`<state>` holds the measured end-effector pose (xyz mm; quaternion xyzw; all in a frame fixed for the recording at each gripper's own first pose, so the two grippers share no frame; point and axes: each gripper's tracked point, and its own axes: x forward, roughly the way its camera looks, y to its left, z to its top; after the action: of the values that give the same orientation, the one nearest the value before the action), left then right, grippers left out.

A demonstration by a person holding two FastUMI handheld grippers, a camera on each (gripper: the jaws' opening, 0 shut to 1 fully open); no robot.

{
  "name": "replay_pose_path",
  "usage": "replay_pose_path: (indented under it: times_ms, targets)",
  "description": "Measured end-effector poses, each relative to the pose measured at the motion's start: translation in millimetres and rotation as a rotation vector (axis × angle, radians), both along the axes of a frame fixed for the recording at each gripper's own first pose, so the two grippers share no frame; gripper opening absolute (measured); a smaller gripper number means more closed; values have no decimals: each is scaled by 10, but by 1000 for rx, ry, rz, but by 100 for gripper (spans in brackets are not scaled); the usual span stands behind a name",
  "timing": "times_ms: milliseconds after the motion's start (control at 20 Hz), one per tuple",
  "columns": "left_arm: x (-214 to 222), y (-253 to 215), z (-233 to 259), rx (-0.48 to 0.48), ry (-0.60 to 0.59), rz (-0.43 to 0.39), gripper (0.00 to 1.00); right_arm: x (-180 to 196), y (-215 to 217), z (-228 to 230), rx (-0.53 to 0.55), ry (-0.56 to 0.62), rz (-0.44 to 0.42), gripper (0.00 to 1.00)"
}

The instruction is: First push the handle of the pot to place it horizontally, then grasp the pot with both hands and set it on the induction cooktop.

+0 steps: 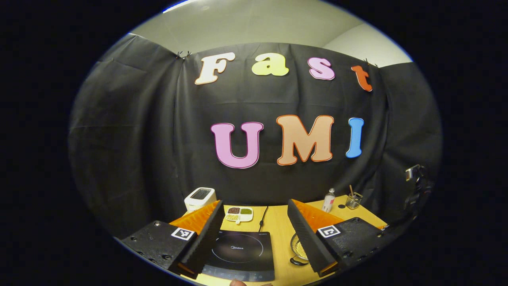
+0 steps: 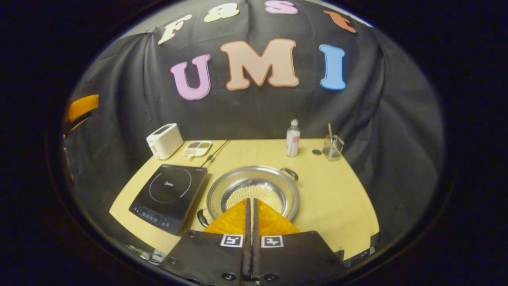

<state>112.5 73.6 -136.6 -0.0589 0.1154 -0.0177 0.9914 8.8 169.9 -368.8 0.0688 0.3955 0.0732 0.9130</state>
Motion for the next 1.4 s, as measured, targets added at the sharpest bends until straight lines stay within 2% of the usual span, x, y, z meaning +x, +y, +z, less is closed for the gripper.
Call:
replay_pose_path:
  times_ms: [50,200,250,350,400,500,550,650,800,900,1400]
  targets:
    - [59,-47,-5,-15,1,-10,96,-25,27,-70,0,23,5,3]
    - [241,-109,-144,-42,6,-71,100,-128,142,-255,11,88,6,2]
    - [323,-112,-175,-44,3,-94,96,-177,183,-320,20,119,-8,0]
    - [441,-65,-190,-20,-18,-145,100,-268,216,-498,22,187,-70,2]
    - [509,-45,-155,-7,-44,-175,96,-333,224,-596,13,226,-101,2]
    - [550,-54,-242,-3,-46,-245,95,-441,250,-755,-1,276,-168,2]
    - [558,-59,-306,-16,-47,-277,98,-500,259,-838,-14,296,-196,5]
    - [563,-85,-433,-54,-48,-338,96,-542,316,-986,-33,322,-241,4]
    - [523,14,-657,-61,0,-386,96,-640,479,-1213,-51,396,-291,3]
    - [532,37,-665,-93,-12,-414,96,-678,558,-1316,-53,428,-318,3]
    - [571,443,-981,-127,47,-337,95,-697,797,-1672,-143,521,-267,3]
